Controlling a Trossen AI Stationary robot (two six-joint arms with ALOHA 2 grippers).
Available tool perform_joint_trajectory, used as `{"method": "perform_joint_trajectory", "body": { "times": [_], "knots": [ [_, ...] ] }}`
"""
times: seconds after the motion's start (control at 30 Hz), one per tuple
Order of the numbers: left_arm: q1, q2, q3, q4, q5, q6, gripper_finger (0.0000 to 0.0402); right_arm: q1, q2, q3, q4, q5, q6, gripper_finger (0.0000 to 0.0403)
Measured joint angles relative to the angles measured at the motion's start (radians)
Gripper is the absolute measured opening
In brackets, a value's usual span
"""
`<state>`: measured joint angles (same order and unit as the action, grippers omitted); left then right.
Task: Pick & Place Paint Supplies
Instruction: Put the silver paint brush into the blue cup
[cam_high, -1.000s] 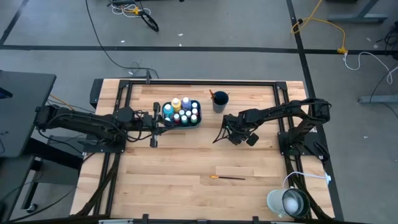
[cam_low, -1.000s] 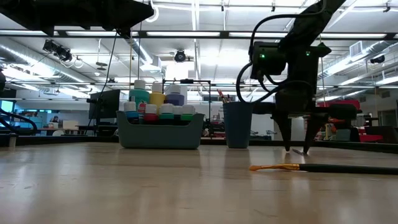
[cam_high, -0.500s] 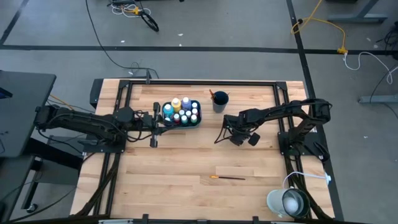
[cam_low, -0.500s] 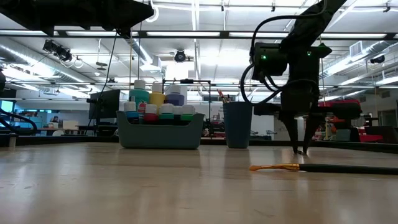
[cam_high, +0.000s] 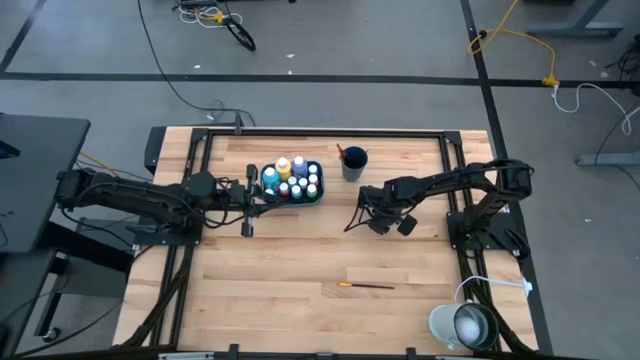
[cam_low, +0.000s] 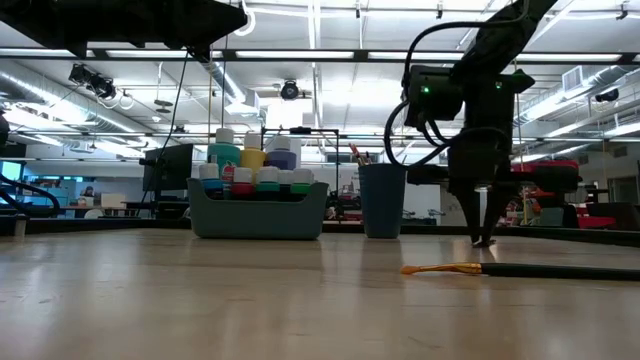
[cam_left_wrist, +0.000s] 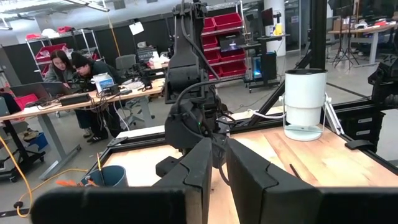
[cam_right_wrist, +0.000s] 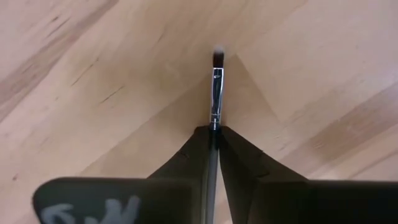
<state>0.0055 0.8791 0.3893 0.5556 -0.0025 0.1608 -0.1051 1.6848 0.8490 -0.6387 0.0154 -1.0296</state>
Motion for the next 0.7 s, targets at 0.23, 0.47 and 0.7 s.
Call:
{"method": "perform_joint_trajectory", "body": {
  "times": [0.23, 0.47, 0.7],
  "knots": [
    [0.0, 0.0, 0.0, 0.0, 0.0, 0.0, 0.0055, 0.008, 0.0, 0.0, 0.004, 0.005, 0.026, 0.0032],
    [0.0, 0.0, 0.0, 0.001, -0.001, 0.0, 0.0055, 0.007, -0.018, 0.0, -0.001, -0.017, 0.106, 0.0009],
    [0.0, 0.0, 0.0, 0.002, -0.003, -0.001, 0.0055, 0.014, -0.071, -0.005, 0.013, -0.245, 0.182, 0.0008]
  ]
}}
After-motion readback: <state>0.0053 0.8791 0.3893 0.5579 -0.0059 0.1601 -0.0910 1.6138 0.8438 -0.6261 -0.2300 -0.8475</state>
